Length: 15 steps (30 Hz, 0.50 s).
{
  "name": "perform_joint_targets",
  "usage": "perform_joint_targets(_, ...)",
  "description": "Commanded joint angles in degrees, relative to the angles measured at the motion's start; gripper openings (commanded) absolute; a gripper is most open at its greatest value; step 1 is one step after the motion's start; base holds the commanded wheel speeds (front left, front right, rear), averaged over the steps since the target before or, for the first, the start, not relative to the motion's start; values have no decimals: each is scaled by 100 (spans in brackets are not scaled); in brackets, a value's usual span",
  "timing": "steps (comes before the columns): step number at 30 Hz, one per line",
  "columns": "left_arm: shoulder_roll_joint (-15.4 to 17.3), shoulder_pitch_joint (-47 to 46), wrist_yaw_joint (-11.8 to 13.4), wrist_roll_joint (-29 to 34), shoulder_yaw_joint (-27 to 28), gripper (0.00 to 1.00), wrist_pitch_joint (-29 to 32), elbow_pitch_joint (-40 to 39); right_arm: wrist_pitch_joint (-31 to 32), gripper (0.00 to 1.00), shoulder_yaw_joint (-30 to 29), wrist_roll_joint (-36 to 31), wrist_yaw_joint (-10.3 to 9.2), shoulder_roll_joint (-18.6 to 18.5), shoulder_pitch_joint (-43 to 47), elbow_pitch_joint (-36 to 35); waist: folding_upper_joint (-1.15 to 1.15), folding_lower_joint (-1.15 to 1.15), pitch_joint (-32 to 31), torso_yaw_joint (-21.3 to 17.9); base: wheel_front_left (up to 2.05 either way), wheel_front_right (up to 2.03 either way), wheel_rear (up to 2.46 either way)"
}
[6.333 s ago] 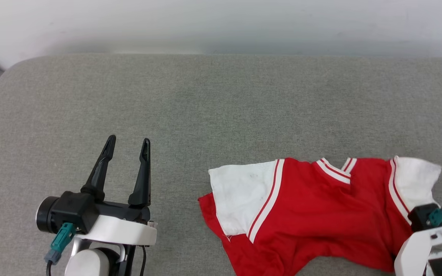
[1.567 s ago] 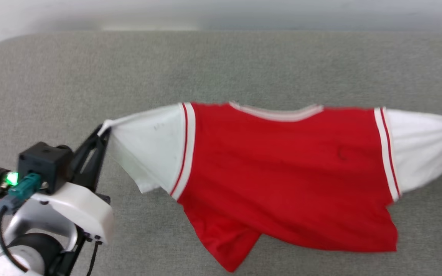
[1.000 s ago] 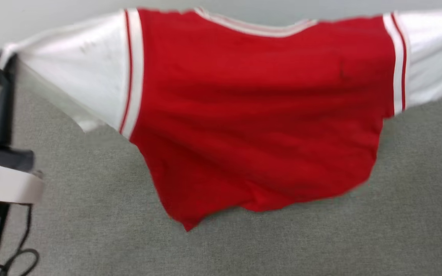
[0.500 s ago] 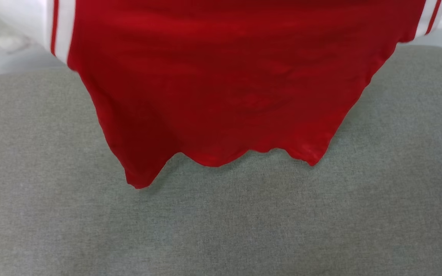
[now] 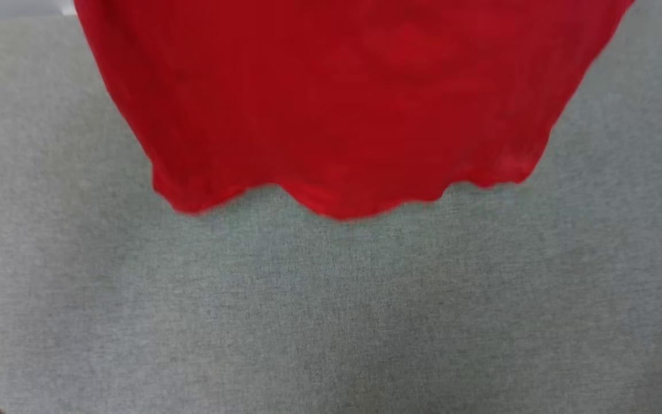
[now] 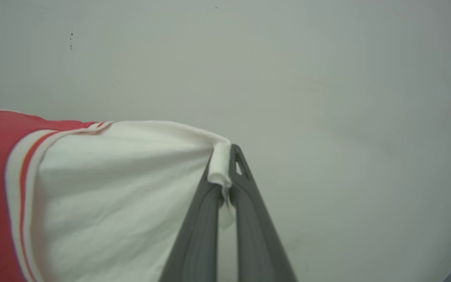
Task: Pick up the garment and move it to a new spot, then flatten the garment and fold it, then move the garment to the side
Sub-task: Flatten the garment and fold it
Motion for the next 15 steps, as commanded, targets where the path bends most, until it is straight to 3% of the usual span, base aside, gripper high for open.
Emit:
perform_joint_targets(1,-7,-189,-15,60,-61,0,-77,109,-63,0,-1,-38,-4,-34,-172,81,0,-1,435,52,0,0,0)
perform_joint_targets(15,-687,-3374,-211,573,-1051,0,-1507,3072,-1105,0,160,-357,-4,201,-2623,2117,0,-1,1624,329,0,0,0)
